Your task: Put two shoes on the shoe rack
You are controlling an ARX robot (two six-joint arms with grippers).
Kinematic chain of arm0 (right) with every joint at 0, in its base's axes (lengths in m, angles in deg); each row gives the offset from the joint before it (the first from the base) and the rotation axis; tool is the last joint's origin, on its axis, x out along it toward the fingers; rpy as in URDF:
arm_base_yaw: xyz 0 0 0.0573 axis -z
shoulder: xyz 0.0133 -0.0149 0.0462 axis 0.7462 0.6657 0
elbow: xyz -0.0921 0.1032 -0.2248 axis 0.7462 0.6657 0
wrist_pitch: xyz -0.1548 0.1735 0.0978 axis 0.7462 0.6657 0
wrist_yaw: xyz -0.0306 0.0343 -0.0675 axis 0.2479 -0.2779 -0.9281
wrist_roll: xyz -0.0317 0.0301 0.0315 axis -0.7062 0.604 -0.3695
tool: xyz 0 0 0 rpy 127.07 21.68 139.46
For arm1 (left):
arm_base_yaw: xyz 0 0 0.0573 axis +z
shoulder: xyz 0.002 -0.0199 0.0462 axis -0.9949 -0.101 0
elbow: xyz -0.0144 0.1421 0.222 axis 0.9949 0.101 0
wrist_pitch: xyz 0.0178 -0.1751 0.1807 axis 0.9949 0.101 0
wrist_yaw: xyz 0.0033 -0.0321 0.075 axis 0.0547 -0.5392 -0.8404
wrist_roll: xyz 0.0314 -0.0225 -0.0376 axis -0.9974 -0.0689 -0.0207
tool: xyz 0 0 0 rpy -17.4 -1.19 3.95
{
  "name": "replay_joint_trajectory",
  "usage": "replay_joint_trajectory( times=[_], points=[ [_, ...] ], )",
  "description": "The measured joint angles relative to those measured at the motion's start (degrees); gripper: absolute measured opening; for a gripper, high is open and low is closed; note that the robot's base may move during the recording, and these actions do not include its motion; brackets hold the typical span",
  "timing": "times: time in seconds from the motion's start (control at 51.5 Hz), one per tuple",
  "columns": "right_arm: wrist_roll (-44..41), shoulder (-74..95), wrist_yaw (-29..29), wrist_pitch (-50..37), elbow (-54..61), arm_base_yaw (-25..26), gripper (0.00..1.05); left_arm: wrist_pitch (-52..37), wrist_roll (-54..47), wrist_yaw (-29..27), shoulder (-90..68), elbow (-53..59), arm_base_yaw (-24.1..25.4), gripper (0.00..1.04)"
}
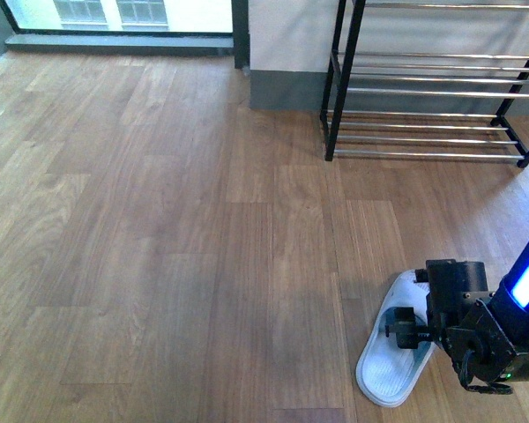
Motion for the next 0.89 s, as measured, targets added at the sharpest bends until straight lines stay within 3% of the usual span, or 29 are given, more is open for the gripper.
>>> replay_joint_trajectory(
  times=[0.428, 0.564, 0.68, 0.797, 0.894],
  points=[
    [-7.21, -0.87, 0.63, -6.69, 3.61, 0.57, 0.02, 0.00, 0.00, 0.00, 0.00, 0.00, 0.00, 0.02],
    [-13.31, -5.40, 6.84, -15.52, 11.04, 0.74, 0.01, 0.00, 0.00, 0.00, 0.00, 0.00, 0.00, 0.02],
    [-19.78, -15.58, 12.24, -24.50, 24.02, 0.42, 0.01, 0.00, 0.00, 0.02, 0.00, 0.00, 0.00, 0.02],
    [-24.00, -30.38, 16.90, -23.41, 34.80, 0.50, 0.01, 0.00, 0.00, -0.02, 0.00, 0.00, 0.00, 0.02],
    [-26.25, -52.26, 20.22, -14.86, 45.20, 0.76, 0.01, 0.00, 0.00, 0.02, 0.00, 0.00, 0.00, 0.02]
  ],
)
